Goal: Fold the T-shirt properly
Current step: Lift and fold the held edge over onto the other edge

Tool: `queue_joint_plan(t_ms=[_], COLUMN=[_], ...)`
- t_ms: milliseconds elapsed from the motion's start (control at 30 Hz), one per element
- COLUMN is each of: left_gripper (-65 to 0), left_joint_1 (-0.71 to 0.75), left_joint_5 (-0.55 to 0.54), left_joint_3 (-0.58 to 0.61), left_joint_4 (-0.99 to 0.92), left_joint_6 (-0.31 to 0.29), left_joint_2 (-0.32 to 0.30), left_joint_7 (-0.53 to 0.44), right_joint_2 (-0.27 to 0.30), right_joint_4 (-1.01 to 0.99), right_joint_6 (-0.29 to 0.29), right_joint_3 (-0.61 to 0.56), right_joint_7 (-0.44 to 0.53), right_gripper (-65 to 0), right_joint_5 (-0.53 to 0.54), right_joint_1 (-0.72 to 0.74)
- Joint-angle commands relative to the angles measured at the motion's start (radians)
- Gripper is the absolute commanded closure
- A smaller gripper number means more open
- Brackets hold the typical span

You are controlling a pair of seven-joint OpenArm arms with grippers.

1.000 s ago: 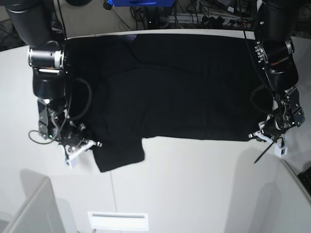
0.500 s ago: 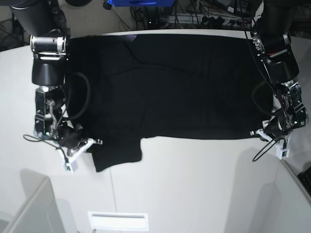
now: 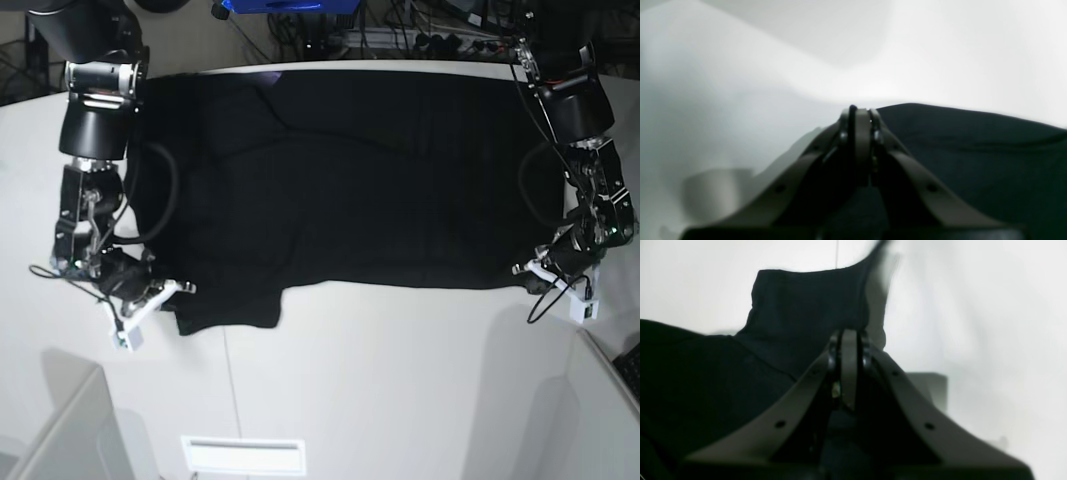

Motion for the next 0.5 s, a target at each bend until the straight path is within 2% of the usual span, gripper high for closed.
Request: queue_joint_plan(t_ms=[0, 233, 367, 467], left_gripper=[0.0, 0.0, 0.0, 0.0], left_joint_1=[-0.012, 0.005, 0.054, 0.086], left_joint_5=[-0.02, -0.081, -0.146, -0.164], left_joint_3=[-0.006, -0.006, -0.067, -0.087], left_joint_4=[0.022, 0.023, 0.052, 0.092], left_joint_6=[0.003, 0.003, 0.003, 0.003], left_joint_2=[-0.036, -0.044, -0.061, -0.064], left_joint_7=[-0.016, -0.016, -0.016, -0.016], right_joint_2=[0.012, 0.012, 0.011, 0.007], right_joint_4=[0.023, 0.06, 0.106, 0.128], right_joint_6=[0.004, 0.004, 0.004, 0.004], right_joint_3=[0.001, 0.003, 0.003, 0.046], right_joint_7=[0.016, 0.016, 0.016, 0.014], right_gripper=[0.0, 0.0, 0.0, 0.0], right_joint_5=[0.016, 0.016, 0.018, 0.018], right_joint_1=[0.015, -0.031, -0.071, -0.087])
